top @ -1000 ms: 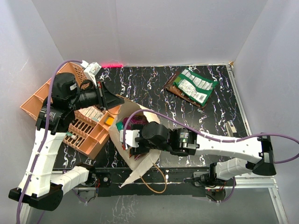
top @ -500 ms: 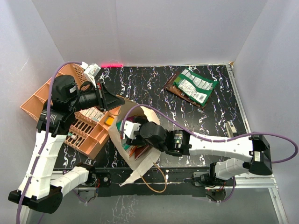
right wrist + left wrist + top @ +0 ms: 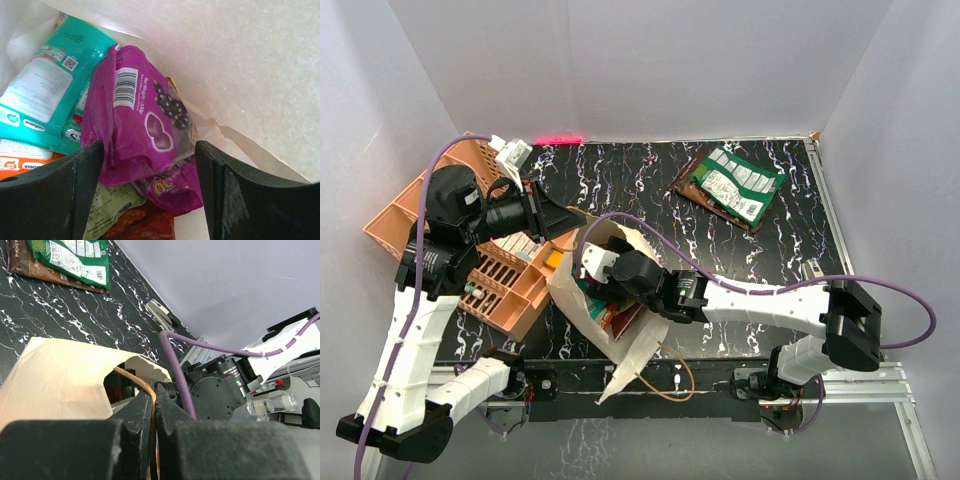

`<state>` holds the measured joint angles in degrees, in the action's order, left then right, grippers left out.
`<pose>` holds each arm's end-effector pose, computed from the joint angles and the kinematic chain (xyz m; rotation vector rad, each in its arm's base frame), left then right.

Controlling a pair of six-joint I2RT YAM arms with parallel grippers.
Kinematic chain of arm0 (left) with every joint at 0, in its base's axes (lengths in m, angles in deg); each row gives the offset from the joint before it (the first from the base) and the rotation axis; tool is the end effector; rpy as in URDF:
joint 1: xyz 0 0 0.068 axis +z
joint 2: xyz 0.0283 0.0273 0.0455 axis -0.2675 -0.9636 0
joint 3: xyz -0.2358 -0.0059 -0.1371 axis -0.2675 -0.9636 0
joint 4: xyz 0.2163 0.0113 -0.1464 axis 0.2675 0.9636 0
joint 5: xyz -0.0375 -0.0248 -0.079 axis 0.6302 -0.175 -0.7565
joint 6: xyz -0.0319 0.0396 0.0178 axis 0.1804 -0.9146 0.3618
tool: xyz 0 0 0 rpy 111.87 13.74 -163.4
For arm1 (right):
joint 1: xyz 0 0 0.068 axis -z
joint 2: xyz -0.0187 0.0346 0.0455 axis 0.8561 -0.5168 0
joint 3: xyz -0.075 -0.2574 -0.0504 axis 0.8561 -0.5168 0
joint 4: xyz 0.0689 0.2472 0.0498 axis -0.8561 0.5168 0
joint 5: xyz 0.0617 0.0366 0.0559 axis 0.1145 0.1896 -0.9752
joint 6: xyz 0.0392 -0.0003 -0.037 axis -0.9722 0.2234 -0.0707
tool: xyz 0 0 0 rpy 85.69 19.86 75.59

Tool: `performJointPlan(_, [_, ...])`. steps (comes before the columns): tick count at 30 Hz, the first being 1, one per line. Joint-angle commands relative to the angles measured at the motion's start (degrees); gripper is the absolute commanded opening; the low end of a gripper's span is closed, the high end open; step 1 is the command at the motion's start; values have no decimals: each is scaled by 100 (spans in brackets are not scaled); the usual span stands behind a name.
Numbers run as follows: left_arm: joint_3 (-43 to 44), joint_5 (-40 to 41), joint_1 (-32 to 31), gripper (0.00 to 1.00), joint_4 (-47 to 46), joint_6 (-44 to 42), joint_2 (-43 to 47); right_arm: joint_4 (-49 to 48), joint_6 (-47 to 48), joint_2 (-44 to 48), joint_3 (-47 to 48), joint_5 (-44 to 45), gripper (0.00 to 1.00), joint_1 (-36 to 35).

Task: Take the snacks out of the paper bag
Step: Take out the snack from the paper bag.

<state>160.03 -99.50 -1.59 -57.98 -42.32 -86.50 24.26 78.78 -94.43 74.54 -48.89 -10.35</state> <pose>0.1525 -0.0724 0.4725 0.4482 1.7628 -1.1905 0.1300 0.3041 0.2828 -1.2955 1.6193 0.1005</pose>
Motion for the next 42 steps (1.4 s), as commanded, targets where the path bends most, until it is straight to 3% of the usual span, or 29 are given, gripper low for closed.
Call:
performJointPlan(1, [53,-165,0,0,-392,23,244,-555,-142,-106,-76,32,77,154])
performJointPlan(8, [-68,12,2,0,-386,22,302,-862,-427,-302,-343,-500,63,400])
performJointPlan(13, [-135,297,3,0,-214,-39,325,-859,-443,-123,-237,-962,31,393])
performJointPlan(19, [-274,546,11,0,-198,-44,357,-851,-490,131,-186,-1179,10,397])
performJointPlan(42, [-136,1214,6,0,154,-81,222,-1454,-1303,1864,194,-2221,7,392])
